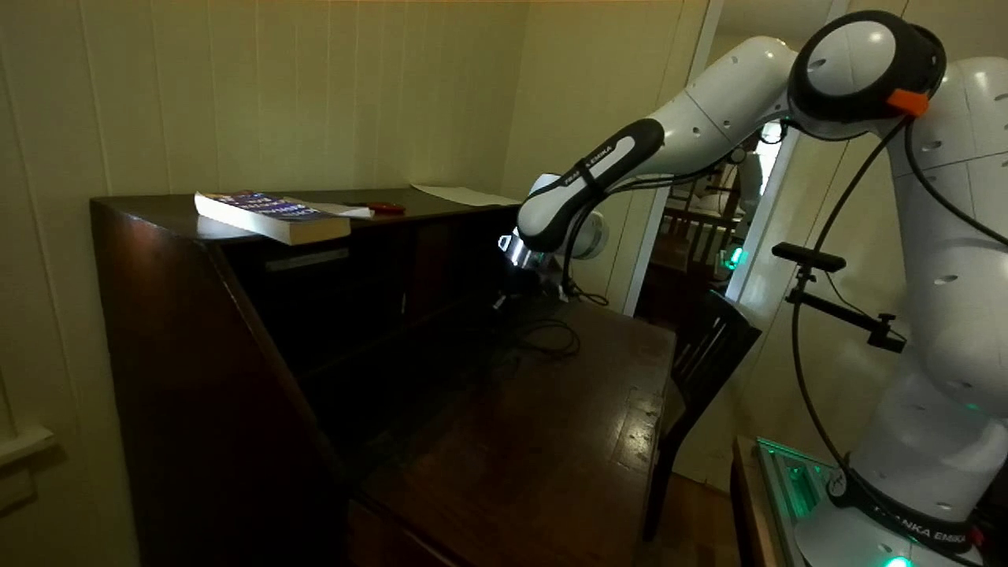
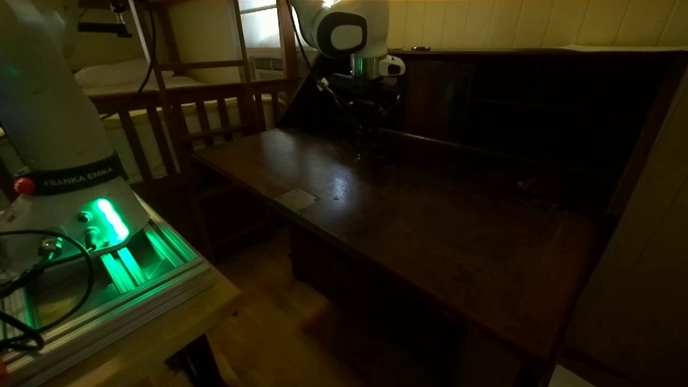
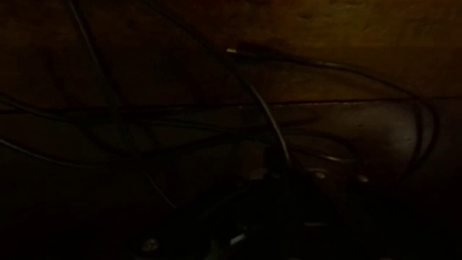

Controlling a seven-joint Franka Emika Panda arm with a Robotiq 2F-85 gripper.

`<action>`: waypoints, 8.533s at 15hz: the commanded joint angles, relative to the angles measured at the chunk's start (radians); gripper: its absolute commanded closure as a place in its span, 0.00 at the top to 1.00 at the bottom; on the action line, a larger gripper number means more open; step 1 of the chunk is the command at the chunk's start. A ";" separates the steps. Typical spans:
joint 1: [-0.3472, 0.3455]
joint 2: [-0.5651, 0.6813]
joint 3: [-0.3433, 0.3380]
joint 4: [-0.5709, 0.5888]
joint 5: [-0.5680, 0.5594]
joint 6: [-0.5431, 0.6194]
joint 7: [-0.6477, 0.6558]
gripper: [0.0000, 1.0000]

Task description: Move the black cable to the right.

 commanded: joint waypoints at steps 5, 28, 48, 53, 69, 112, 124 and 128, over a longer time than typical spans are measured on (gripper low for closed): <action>-0.490 -0.202 0.407 -0.187 0.209 -0.222 -0.554 0.01; 0.012 -0.451 -0.269 -0.615 0.125 0.320 -0.230 0.01; 0.298 -0.482 -0.446 -0.573 -0.694 -0.081 0.465 0.84; 0.190 -0.553 -0.441 -0.561 -0.771 -0.001 0.557 1.00; 0.110 -0.287 -0.442 -0.294 -0.196 -0.035 0.283 1.00; 0.011 -0.484 -0.373 -0.067 0.385 -0.366 -0.871 0.01; 0.060 -0.525 -0.337 -0.321 0.101 0.565 -0.793 0.01; 0.056 -0.431 -0.313 -0.339 0.133 0.897 -0.813 0.01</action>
